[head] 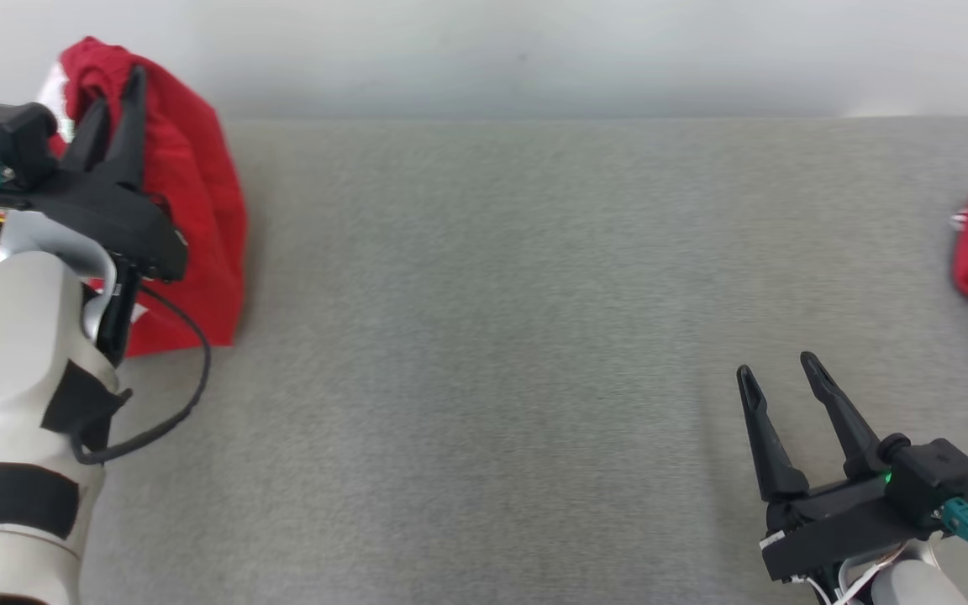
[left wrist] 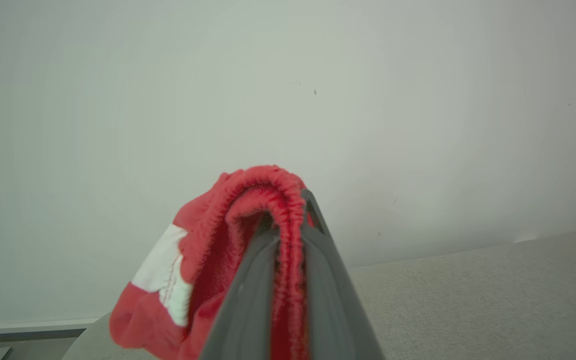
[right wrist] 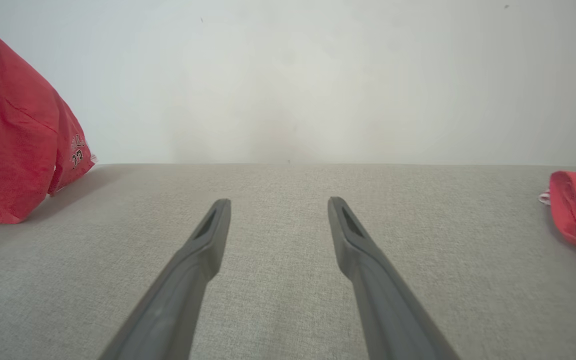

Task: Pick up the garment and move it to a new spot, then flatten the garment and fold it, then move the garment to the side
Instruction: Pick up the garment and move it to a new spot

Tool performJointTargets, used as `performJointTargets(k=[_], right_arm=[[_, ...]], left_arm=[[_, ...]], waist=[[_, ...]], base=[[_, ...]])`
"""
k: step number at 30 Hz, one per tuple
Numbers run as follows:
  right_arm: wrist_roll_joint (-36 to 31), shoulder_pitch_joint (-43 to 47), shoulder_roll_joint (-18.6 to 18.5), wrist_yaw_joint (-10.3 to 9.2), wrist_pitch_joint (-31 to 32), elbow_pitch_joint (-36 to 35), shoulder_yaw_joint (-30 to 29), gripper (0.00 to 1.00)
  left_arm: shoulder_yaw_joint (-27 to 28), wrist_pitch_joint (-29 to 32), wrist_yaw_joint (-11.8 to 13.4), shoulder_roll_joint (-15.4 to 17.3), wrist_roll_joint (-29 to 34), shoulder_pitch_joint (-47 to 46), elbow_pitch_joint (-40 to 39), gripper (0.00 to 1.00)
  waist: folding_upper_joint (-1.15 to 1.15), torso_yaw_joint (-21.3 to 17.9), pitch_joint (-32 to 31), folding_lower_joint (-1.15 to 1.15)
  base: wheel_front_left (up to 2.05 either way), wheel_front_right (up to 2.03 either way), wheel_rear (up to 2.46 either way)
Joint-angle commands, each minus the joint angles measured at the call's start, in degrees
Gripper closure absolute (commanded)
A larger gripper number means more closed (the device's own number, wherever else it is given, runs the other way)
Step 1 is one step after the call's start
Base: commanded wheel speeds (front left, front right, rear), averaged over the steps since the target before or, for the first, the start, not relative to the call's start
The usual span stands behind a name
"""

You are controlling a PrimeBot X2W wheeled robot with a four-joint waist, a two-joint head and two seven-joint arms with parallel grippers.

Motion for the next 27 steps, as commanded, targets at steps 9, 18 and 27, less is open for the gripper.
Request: performJointTargets(k=[9,18,27], right_arm=[[0.3,2.4,1.9,-0.07,0.0,0.1,-0.5,0.00],[0.6,3.0,2.8,-0.07,0.0,0.1,-1.1,0.00],[0.7,3.8,3.4,-0.07,0.0,-0.2,-1.9,0.00]], left_arm=[[-3.6,2.9,-0.8,-1.0,-0.9,3.4,-9.4,1.00],[-6.7,6.1,-0.8,-1.5,-1.2,6.5,-18.8,1.00],[-12.6,4.7,-0.9,-1.5,0.7,10.0,-27.1,1.00]], waist=[[-0.01,-12.6,-7.0,0.00],[-0.01,-21.3,-8.1,0.00],[-0.01,-23.9,-8.1,0.00]], base=[[0.00,0.00,0.00],[0.00,0.00,0.00],[0.00,0.00,0.00]])
